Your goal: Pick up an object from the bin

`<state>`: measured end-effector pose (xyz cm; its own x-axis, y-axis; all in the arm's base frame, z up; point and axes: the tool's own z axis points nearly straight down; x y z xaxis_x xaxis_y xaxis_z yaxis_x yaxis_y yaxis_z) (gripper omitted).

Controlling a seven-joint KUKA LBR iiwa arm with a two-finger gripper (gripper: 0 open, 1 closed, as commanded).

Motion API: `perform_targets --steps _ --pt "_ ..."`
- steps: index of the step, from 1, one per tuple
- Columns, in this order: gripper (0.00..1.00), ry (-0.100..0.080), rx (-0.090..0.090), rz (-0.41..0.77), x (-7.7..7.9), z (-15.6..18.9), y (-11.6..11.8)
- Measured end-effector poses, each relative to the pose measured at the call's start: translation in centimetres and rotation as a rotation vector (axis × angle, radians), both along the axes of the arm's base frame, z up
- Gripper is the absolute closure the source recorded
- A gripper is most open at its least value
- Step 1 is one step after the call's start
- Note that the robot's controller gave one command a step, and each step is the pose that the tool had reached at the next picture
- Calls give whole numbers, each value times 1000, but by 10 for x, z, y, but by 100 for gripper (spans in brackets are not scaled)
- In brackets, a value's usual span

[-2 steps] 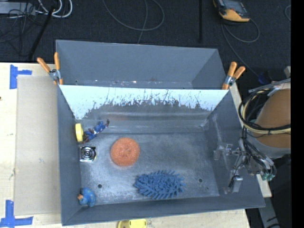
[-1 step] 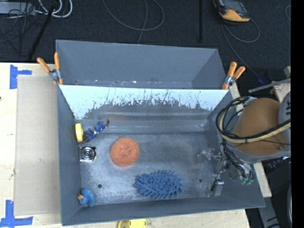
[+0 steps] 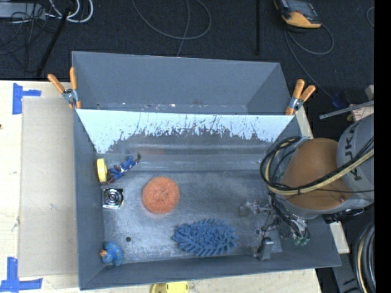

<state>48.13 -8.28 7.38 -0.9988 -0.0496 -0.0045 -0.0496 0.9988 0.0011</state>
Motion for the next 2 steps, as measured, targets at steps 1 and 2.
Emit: perform_targets --steps 1,2 --pt "0 1 -2 12 8 -1 38" --pt "0 6 0 -68 30 13 65"
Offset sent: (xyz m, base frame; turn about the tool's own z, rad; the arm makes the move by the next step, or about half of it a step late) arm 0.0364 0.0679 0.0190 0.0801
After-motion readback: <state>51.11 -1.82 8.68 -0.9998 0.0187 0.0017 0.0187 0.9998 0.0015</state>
